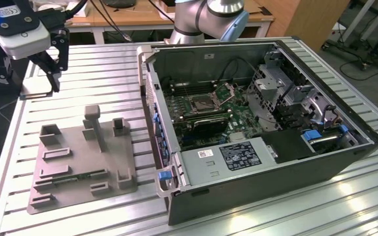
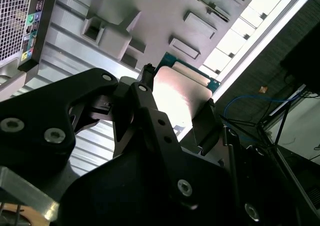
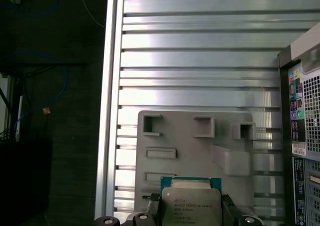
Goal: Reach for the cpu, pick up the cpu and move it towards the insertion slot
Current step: 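Pick up the cpu and move it towards the insertion slot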
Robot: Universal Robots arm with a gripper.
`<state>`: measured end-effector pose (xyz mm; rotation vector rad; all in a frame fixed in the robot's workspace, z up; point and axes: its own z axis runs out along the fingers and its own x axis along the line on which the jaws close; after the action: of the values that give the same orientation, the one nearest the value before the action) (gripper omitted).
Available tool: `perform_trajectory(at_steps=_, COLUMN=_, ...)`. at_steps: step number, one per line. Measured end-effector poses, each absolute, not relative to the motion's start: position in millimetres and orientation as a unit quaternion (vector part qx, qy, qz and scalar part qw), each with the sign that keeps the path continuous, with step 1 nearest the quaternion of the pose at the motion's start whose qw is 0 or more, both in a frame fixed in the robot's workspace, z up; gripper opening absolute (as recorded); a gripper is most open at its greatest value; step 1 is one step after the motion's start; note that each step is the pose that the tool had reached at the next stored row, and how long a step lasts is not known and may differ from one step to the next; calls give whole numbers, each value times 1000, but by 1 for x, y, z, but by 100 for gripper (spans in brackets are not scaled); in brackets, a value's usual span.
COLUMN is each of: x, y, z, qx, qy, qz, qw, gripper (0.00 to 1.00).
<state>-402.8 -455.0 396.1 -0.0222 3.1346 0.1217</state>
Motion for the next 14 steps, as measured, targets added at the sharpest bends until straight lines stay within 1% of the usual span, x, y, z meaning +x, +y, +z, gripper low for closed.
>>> perform_trajectory(at_steps=14, x=-397, y=-455, z=396, qx=-7, qy=999, qz=39, qw=2, gripper=55)
